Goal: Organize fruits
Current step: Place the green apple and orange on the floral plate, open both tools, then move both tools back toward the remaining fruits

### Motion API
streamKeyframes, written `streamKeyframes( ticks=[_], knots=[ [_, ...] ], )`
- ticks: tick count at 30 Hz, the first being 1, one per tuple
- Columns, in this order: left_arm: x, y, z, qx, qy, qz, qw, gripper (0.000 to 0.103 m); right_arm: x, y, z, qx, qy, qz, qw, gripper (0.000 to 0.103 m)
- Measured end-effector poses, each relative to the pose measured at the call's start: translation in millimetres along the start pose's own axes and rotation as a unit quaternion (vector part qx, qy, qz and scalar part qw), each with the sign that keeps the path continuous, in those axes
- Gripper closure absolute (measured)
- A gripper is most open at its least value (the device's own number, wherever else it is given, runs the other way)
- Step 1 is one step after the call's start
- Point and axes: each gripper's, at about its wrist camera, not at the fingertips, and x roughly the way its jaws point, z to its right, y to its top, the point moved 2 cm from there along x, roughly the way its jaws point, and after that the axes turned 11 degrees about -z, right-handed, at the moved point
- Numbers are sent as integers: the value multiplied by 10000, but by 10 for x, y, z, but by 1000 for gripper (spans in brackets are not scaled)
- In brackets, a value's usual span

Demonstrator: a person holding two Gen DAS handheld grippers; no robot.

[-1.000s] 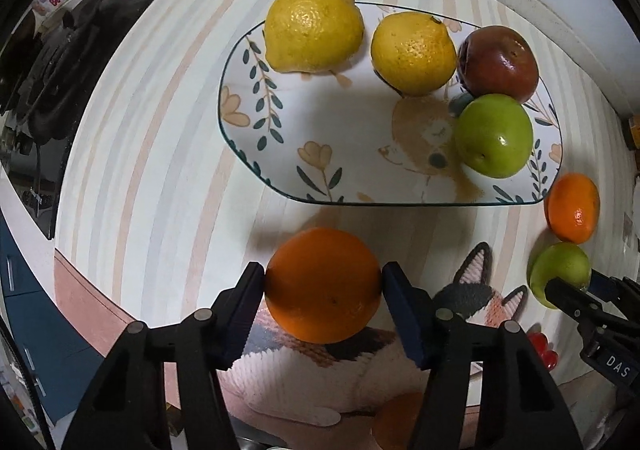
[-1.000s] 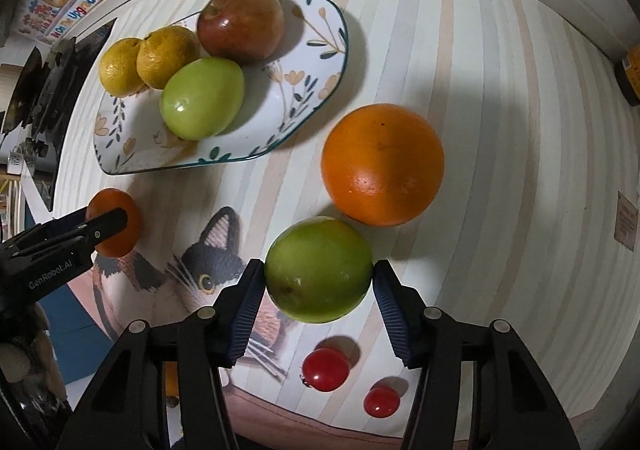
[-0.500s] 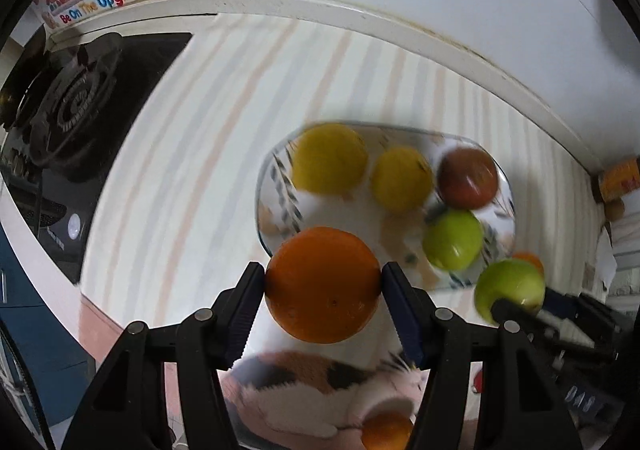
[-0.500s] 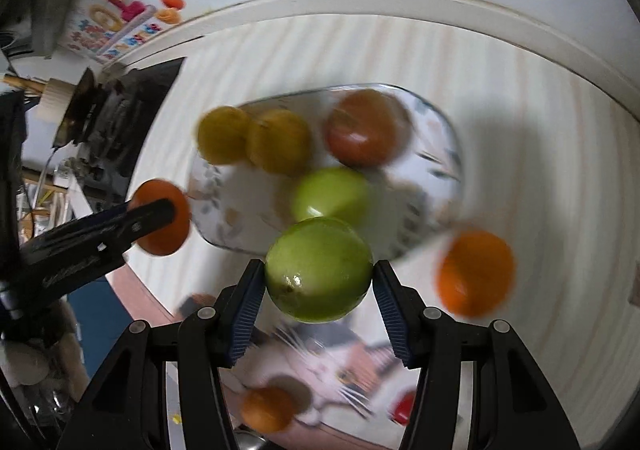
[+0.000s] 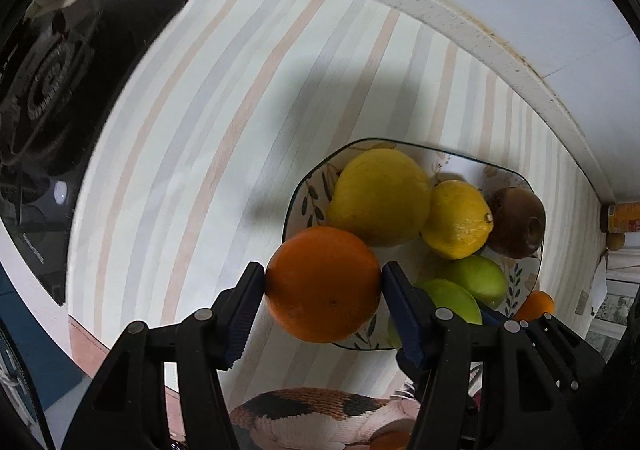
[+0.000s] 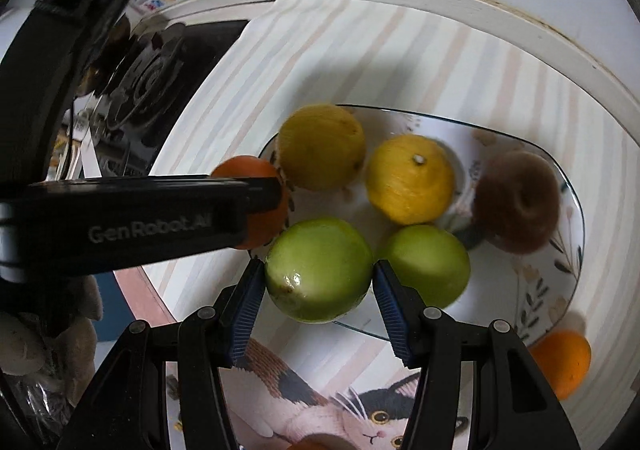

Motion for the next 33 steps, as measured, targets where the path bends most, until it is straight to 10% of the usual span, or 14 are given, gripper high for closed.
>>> streamKeyframes(
  ticks=[6, 10, 33],
  knots=[
    [29, 25, -81, -207, -300, -163, 9992, 44, 25, -2, -3, -44, 50, -107, 9999, 43],
    [-101, 20, -154, -372, -482, 48, 9981, 36, -104, -78, 35, 41, -131, 9, 9999, 17],
    [-647, -1125, 228, -23, 490, 1451, 9882, 23, -972, -939, 619, 905, -1137, 469, 9883, 8]
  ],
)
